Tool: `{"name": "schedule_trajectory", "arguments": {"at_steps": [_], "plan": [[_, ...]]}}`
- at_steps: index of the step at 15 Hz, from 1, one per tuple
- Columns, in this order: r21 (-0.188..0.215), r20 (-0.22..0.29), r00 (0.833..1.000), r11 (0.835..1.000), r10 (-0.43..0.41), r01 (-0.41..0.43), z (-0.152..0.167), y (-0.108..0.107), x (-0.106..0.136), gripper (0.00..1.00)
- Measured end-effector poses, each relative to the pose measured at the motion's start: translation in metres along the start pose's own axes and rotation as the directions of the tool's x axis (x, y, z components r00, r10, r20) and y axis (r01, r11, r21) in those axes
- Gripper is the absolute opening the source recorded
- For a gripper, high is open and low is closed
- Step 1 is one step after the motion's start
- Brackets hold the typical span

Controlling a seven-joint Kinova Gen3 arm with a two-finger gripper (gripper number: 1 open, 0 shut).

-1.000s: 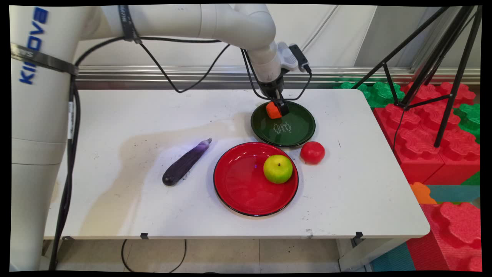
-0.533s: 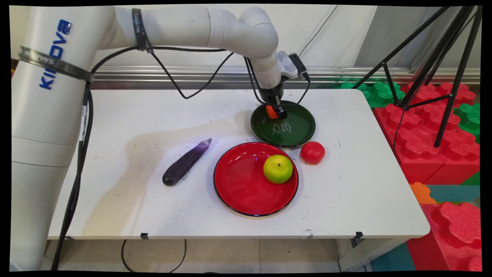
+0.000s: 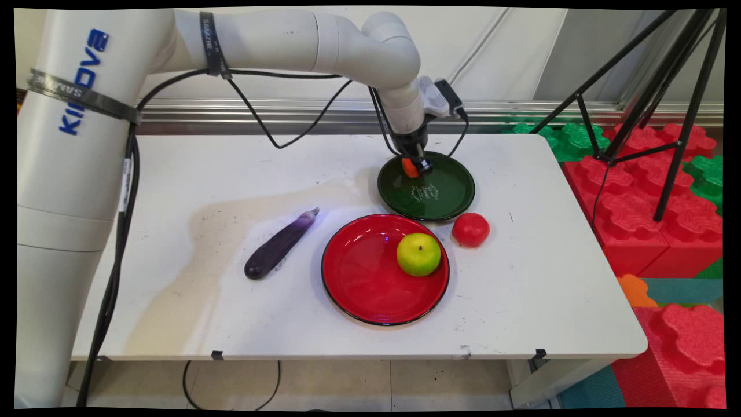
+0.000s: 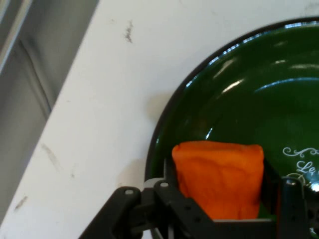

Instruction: Place the picked object on the table

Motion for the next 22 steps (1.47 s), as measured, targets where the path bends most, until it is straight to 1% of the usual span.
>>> {"name": "schedule_trajectory", "arguments": {"at_steps": [5,8,10,12,15,17,22], "plan": [[0.032,-0.034,0.998,0.998,-0.045,0.046,-0.031,-0.002,0.003,0.0],[0.057,-0.072,0.995,0.996,-0.065,0.069,-0.065,-0.004,0.004,0.0],[0.076,-0.102,0.992,0.994,-0.075,0.083,-0.099,-0.005,0.002,0.0],[0.087,-0.119,0.99,0.992,-0.079,0.09,-0.124,-0.006,-0.002,0.0],[0.098,-0.132,0.988,0.991,-0.081,0.095,-0.159,-0.007,-0.017,0.0],[0.1,-0.132,0.988,0.991,-0.079,0.093,-0.185,-0.006,-0.036,0.0],[0.091,-0.1,0.991,0.991,-0.087,0.096,-0.22,0.002,-0.074,0.0]]}}
